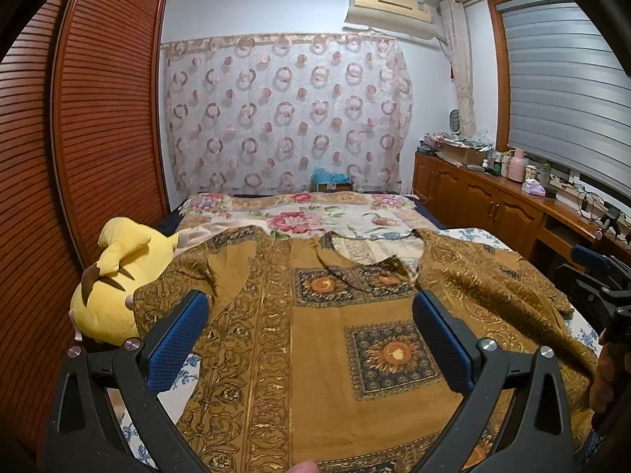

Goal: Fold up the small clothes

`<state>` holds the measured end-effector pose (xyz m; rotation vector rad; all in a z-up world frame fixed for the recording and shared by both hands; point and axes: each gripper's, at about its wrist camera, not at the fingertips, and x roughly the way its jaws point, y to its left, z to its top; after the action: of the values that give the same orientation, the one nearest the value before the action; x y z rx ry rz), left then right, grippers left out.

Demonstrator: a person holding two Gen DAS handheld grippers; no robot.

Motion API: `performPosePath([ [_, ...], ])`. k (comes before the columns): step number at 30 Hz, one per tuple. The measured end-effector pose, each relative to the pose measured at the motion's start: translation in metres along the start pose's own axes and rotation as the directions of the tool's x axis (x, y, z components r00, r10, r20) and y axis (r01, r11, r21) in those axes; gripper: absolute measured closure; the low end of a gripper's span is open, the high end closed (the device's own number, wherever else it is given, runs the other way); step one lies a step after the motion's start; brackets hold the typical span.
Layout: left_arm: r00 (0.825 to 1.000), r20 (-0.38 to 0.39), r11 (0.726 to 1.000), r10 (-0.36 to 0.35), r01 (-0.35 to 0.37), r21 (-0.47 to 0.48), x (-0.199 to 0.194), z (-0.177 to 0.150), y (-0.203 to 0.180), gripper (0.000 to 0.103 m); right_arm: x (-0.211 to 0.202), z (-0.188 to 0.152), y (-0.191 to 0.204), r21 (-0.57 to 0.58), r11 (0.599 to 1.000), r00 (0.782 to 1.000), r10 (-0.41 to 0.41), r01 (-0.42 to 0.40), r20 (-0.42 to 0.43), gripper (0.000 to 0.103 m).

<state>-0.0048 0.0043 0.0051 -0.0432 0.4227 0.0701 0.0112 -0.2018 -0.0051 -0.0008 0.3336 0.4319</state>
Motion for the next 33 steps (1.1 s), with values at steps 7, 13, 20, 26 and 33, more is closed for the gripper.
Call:
performPosePath([
  [7, 0.999, -0.037, 1.000, 0.030, -0.030, -0.004, 0.014, -0.011, 0.028, 0.000, 0.011, -0.001, -0.002, -0.012, 0.999, 0.998, 0.042, -0.043, -0.039, 0.000],
  [13, 0.997, -0.070, 0.999, 0.037, -0.037, -0.006, 0.026, -0.021, 0.064, 0.000, 0.030, -0.001, 0.004, -0.065, 0.995, 0.994, 0.068, -0.074, -0.085, 0.000],
  [20, 0.991, -0.115, 0.998, 0.066, -0.068, -0.016, 0.038, -0.025, 0.103, 0.000, 0.052, 0.005, 0.013, -0.130, 0.985, 0.987, 0.099, -0.116, -0.126, 0.000],
  [26, 0.983, -0.167, 0.996, 0.075, -0.081, -0.033, 0.055, -0.031, 0.137, 0.000, 0.065, 0.016, 0.017, -0.151, 0.972, 0.974, 0.157, -0.182, -0.166, 0.000],
  [33, 0.971, -0.237, 0.994, 0.012, -0.037, -0.099, 0.080, -0.033, 0.170, 0.014, 0.092, 0.025, 0.015, -0.170, 0.954, 0.953, 0.208, -0.247, -0.218, 0.000],
])
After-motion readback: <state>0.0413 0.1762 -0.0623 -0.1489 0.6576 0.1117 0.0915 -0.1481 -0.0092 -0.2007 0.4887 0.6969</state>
